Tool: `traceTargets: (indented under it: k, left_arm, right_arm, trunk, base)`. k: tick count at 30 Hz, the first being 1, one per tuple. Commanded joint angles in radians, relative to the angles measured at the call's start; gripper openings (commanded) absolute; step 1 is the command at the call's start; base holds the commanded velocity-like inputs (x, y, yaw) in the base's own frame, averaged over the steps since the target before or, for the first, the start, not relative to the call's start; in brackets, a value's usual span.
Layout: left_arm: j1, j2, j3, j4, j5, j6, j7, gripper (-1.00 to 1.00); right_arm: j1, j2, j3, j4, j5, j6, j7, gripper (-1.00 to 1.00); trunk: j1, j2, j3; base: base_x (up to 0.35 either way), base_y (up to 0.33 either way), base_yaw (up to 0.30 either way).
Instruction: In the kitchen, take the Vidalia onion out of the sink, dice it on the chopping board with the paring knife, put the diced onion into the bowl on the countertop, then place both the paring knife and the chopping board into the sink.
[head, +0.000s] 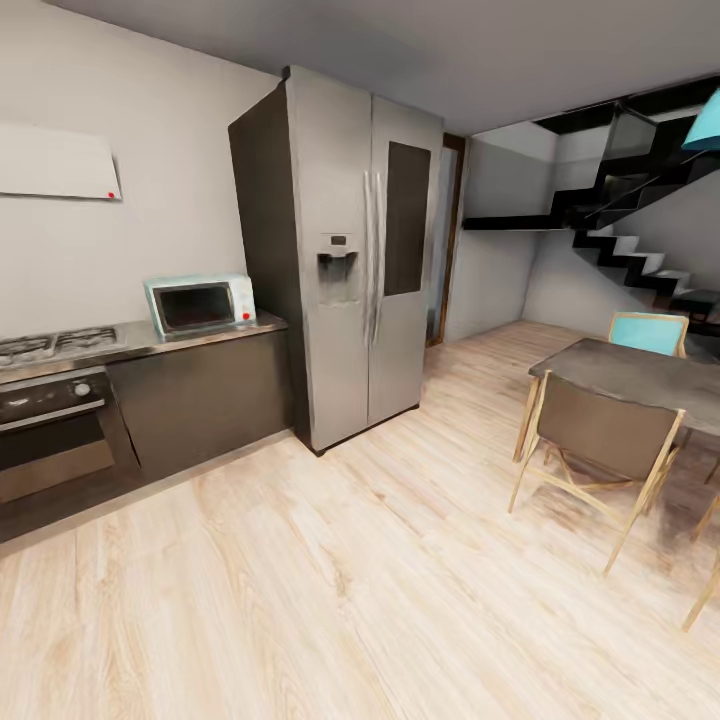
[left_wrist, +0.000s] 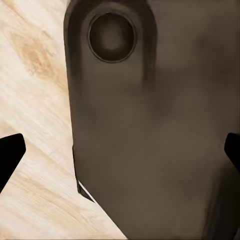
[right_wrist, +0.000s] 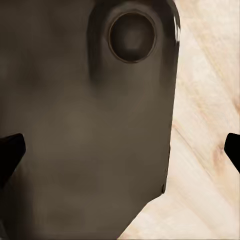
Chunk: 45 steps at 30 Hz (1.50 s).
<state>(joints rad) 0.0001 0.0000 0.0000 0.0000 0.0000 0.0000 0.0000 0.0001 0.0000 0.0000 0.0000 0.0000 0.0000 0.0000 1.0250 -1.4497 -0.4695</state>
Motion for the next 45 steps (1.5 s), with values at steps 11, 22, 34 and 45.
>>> traceTargets:
  k: [11, 22, 34, 45]
  left_arm:
    - [0.0, -0.046, -0.013, 0.038, -0.015, 0.062, -0.005, 1.0]
    - [0.0, -0.043, -0.01, -0.016, -0.015, 0.018, -0.005, 1.0]
    - [0.0, -0.021, -0.006, -0.422, -0.015, 0.011, 0.0, 1.0]
    - [0.0, -0.005, -0.006, -0.351, -0.013, -0.329, 0.002, 1.0]
  right_arm:
    - [0.062, 0.041, 0.01, -0.05, 0.01, 0.01, 0.011, 1.0]
    - [0.064, 0.038, 0.006, -0.112, 0.009, -0.026, 0.008, 1.0]
    - [0.064, 0.039, 0.006, -0.7, 0.01, -0.021, 0.005, 1.0]
    - [0.064, 0.042, 0.007, -0.763, 0.011, -0.027, 0.009, 1.0]
  trunk:
    - [0.0, 0.0, 0.0]
    - [0.0, 0.0, -0.001]
    - [0.0, 0.0, -0.012]
    - [0.0, 0.0, -0.025]
  base:
    - [0.0, 0.0, 0.0]
    - [0.0, 0.0, 0.014]
    - [0.0, 0.0, 0.193]
    - [0.0, 0.0, 0.22]
